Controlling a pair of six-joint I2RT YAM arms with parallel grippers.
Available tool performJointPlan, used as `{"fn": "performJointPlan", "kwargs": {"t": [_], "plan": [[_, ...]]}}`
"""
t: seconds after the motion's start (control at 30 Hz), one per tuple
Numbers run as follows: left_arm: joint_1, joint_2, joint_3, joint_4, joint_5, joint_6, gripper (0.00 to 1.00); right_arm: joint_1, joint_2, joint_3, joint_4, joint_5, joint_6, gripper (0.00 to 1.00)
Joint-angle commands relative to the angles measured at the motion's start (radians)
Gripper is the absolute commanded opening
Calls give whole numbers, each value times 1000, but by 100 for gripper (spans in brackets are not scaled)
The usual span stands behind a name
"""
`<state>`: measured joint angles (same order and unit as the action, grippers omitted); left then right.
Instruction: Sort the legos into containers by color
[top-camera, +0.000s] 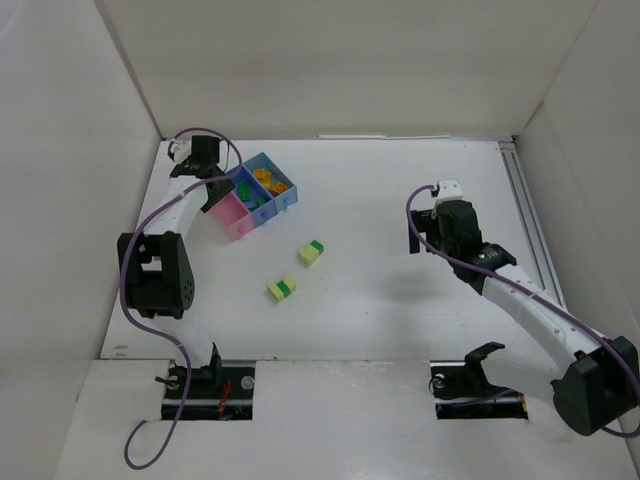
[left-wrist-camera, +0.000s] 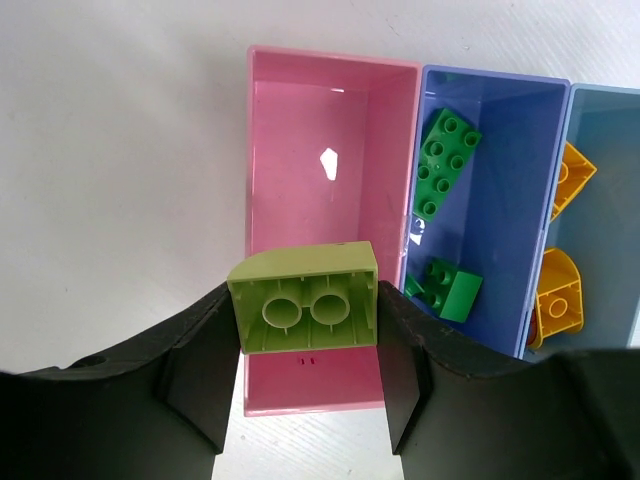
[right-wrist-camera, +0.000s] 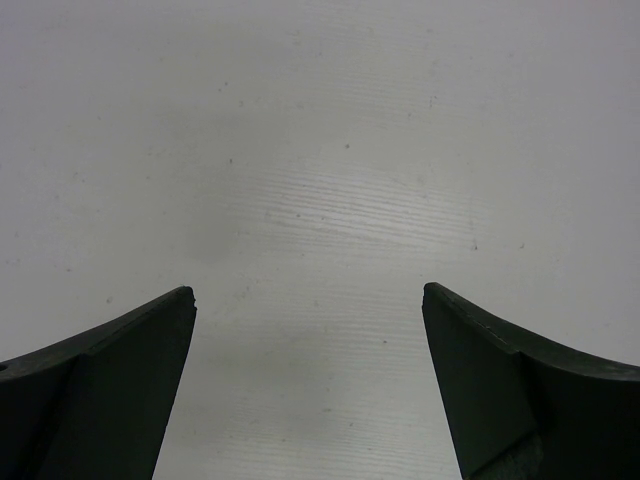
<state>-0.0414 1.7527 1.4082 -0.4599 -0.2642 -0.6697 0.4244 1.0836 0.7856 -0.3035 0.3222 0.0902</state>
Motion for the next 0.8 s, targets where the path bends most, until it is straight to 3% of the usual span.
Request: {"fn": "performJointPlan", "kwargs": {"t": [0.0, 0.2, 0.43, 0.57, 0.6, 0.73, 0.77], "plan": [[8, 10, 51, -5, -1, 15, 46, -15, -4, 46, 33, 15, 9, 100], [8, 19, 51, -5, 8, 24, 59, -15, -4, 46, 33, 15, 9, 100], [8, 1, 51, -5, 26, 33, 62, -15, -4, 37, 33, 15, 9, 100], [8, -9, 41, -5, 39, 42, 69, -15, -13, 27, 33, 15, 9, 100], [8, -21, 41, -5, 39, 53, 76, -15, -22, 27, 33, 15, 9, 100], [8, -68, 20, 16, 80, 73, 87, -15, -40, 27, 33, 15, 9, 100], [8, -84, 11, 17, 91, 73, 95, -15, -40, 27, 33, 6, 9, 100]]}}
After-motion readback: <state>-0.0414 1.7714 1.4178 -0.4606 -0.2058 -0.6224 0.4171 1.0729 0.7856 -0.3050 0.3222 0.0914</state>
